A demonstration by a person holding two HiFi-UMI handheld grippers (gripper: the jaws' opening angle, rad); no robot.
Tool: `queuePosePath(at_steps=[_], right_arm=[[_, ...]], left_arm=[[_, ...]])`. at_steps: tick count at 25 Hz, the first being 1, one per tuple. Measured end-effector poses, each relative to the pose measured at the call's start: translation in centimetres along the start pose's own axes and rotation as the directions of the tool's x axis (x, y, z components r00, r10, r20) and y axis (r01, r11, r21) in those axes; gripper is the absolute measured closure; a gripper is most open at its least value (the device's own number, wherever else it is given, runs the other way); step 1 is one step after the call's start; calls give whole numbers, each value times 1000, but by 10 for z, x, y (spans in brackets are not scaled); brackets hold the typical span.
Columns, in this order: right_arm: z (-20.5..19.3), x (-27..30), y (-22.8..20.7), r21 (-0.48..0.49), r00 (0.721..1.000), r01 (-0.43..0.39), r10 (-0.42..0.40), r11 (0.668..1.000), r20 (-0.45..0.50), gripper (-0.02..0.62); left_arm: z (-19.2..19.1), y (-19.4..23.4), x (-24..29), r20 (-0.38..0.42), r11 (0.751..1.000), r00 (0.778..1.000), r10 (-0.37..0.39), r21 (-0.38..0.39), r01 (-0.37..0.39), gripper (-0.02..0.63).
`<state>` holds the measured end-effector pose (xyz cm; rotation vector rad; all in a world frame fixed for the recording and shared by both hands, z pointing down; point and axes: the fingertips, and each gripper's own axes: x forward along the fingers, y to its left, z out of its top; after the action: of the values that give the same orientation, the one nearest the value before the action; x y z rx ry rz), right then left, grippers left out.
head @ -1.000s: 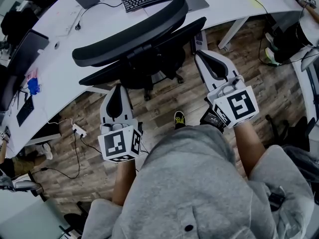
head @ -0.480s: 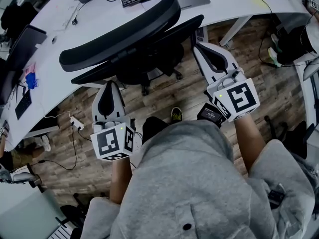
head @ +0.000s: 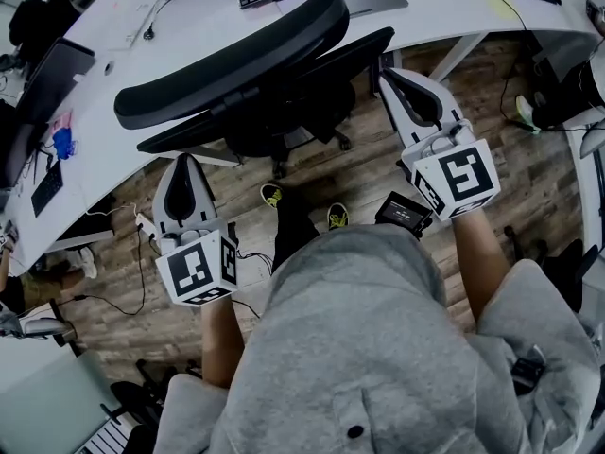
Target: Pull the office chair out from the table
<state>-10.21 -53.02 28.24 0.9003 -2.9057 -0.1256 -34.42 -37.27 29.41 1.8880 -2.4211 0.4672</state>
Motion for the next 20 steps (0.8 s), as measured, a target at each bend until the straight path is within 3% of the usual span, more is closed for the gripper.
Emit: queuePosePath(at_steps=[8, 9, 11, 12, 14, 16, 20], right_arm=[[7, 10, -19, -142, 999, 23, -26, 990, -25, 560], [7, 13, -22, -159, 999, 14, -20, 987, -38, 537], [4, 21, -23, -210, 997, -23, 6, 977, -81, 410], [2, 26, -23, -249, 994, -41, 15, 968, -106, 398], [-2, 34, -25, -355, 986, -87, 31, 931, -162, 378], [-6, 43, -26, -452, 975, -141, 45, 881, -216, 364], [-17, 58, -29, -515, 944, -250, 88, 820, -317, 352]], left_arm=[[0, 43, -3, -9, 991, 997, 80, 107, -79, 586], [-1, 49, -1, -15, 989, 996, 84, 127, -81, 557], [-3, 58, 4, -42, 981, 996, 76, 182, -67, 439], [-5, 61, 8, -61, 975, 996, 65, 216, -50, 411], [-7, 65, 18, -101, 954, 994, 42, 301, -10, 354], [-9, 70, 26, -144, 917, 989, 28, 398, 32, 313], [-26, 76, 41, -271, 849, 962, -26, 502, 165, 272]])
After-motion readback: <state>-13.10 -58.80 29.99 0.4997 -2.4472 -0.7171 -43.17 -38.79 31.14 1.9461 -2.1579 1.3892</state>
